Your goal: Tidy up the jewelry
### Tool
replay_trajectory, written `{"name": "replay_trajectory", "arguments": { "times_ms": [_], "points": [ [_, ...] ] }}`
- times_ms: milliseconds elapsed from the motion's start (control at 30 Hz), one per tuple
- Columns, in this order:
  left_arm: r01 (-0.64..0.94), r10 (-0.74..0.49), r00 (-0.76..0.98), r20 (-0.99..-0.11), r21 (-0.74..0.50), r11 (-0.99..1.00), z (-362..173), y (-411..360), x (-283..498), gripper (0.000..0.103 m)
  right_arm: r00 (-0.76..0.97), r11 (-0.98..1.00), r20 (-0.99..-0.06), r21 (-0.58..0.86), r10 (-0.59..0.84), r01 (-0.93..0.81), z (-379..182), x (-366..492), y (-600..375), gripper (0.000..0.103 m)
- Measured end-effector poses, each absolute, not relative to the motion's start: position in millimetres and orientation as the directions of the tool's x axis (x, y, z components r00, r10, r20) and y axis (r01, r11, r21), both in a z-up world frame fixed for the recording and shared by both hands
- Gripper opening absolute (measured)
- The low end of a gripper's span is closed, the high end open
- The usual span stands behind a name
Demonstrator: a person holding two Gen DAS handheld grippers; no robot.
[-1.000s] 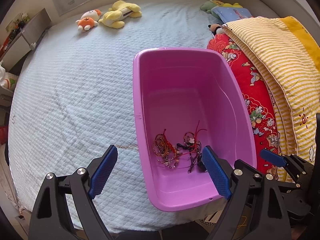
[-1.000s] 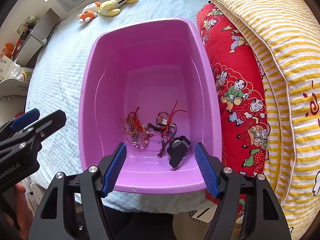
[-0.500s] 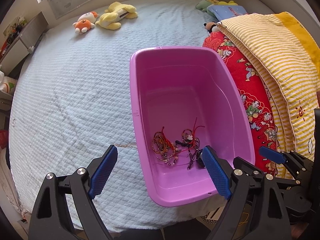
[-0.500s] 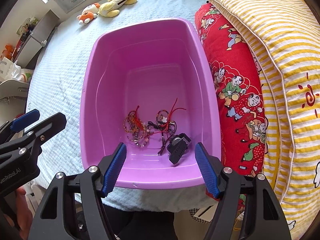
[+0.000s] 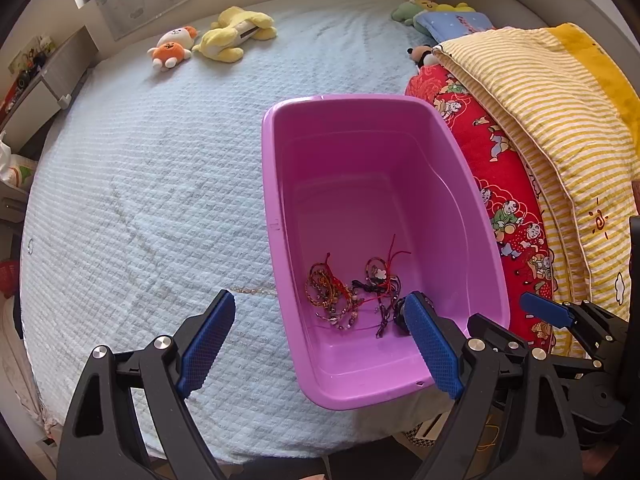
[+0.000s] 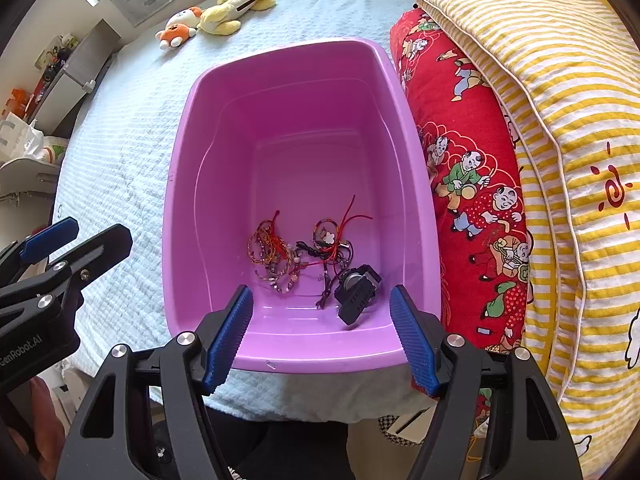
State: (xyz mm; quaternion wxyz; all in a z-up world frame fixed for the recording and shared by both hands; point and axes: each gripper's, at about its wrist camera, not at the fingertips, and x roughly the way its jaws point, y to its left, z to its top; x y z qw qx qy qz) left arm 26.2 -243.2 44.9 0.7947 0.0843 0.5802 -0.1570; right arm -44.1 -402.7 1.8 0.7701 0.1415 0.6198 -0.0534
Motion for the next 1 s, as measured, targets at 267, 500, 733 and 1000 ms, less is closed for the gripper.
{"name": "replay_trajectory", "arguments": {
  "times_ms": [267,500,733,1000],
  "points": [
    [0.342,-0.15,0.274,-0.95,-0.049,0.939,45.4,-241.8,23.7,0.085,0.228,0.955,-0.969,0.153,0.094,0.255,2.8,-45.6,-401.4,0.068],
    [0.341,-0.151,0.27,-0.951,-0.053,0.939,44.5,-240.9,22.0,0.085,0.229,0.955,-0.969,0.15,0.091,0.254,3.1,-46.1,-401.6,0.068],
    [0.339,-0.153,0.267,-0.951,-0.056,0.939,44.5,-242.5,21.9,0.085,0.231,0.956,-0.969,0.148,0.088,0.254,4.0,-46.5,-401.3,0.068],
    [0.338,-0.151,0.267,-0.952,-0.055,0.94,44.1,-241.2,21.8,0.085,0.231,0.958,-0.969,0.149,0.091,0.246,3.7,-45.5,-399.8,0.068]
  ]
}}
